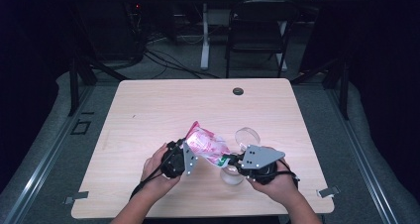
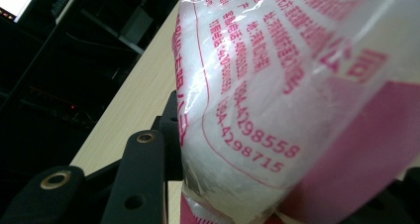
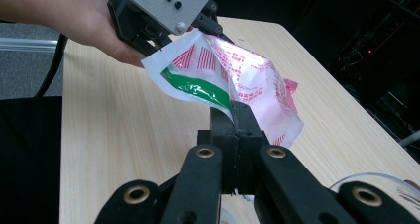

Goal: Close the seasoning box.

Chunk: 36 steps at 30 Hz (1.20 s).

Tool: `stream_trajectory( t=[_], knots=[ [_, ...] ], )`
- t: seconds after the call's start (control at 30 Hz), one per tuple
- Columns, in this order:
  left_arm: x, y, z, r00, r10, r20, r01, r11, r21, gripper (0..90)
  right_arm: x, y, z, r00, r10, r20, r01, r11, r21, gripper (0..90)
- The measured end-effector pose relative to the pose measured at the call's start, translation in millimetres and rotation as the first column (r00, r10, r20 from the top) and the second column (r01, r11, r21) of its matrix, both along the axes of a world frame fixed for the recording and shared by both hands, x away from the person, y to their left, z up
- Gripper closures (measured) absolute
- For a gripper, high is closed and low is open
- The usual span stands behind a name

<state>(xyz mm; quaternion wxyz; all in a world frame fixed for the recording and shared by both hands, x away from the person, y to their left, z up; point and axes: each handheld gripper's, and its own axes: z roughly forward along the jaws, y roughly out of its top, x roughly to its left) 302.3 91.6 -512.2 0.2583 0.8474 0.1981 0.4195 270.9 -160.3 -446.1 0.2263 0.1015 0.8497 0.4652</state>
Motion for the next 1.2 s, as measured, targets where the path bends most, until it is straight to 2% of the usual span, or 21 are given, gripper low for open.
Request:
stream_trajectory(
  t=[0.17, 0.33, 0.6, 0.7, 0.77, 0.87, 0.93, 0.97, 1.03, 1.07, 1.2],
  knots=[
    [-0.2, 0.8, 0.5, 1.0000, 0.001, 0.001, -0.001, 1.0000, 0.004, 60.0, -0.8, 0.3, -1.1, 1.0000, 0.002, -0.001, -0.002, 1.000, 0.003, 90.0],
    [-0.6, 1.6, 0.9, 0.9997, -0.001, 0.024, 0.001, 0.9998, 0.018, 60.0, -0.8, 0.6, -1.7, 1.0000, 0.004, -0.004, -0.004, 1.000, 0.005, 90.0],
    [-1.4, 0.5, 2.2, 0.9993, 0.002, 0.037, -0.003, 0.9991, 0.042, 60.0, -0.5, -0.1, -3.9, 1.0000, 0.000, -0.009, 0.000, 1.000, 0.009, 90.0],
    [-0.8, -0.9, 2.4, 0.9984, -0.003, 0.056, 0.000, 0.9990, 0.045, 60.0, 0.0, -1.9, -4.0, 0.9999, -0.004, -0.013, 0.004, 1.000, 0.009, 90.0],
    [-1.1, -1.5, 3.6, 0.9987, -0.003, 0.052, 0.000, 0.9983, 0.058, 60.1, 0.2, -3.0, -4.1, 0.9999, -0.005, -0.016, 0.005, 1.000, 0.013, 90.0],
    [-0.7, -3.4, 3.5, 0.9971, -0.007, 0.076, 0.003, 0.9984, 0.056, 60.1, 0.7, -4.4, -4.5, 0.9998, -0.009, -0.020, 0.009, 1.000, 0.024, 90.0],
    [-1.3, -4.3, 4.3, 0.9970, -0.001, 0.077, -0.004, 0.9980, 0.063, 60.1, 0.6, -5.6, -4.8, 0.9996, -0.012, -0.024, 0.013, 1.000, 0.023, 90.0],
    [-1.3, -4.4, 5.9, 0.9967, -0.006, 0.081, -0.001, 0.9963, 0.086, 60.1, 0.5, -6.4, -5.0, 0.9996, -0.013, -0.024, 0.014, 1.000, 0.021, 90.0],
    [-1.6, -6.1, 5.1, 0.9963, -0.006, 0.086, -0.001, 0.9973, 0.073, 60.1, 0.6, -7.9, -5.7, 0.9995, -0.015, -0.028, 0.016, 1.000, 0.027, 90.0],
    [-1.7, -6.4, 6.5, 0.9960, -0.009, 0.088, 0.001, 0.9955, 0.094, 60.2, 0.9, -8.9, -5.9, 0.9994, -0.018, -0.029, 0.019, 0.999, 0.030, 90.0],
    [-2.1, -8.5, 8.3, 0.9952, -0.013, 0.097, 0.002, 0.9937, 0.112, 60.3, 1.9, -12.8, -6.5, 0.9987, -0.026, -0.044, 0.028, 0.999, 0.046, 90.0]
  ],
)
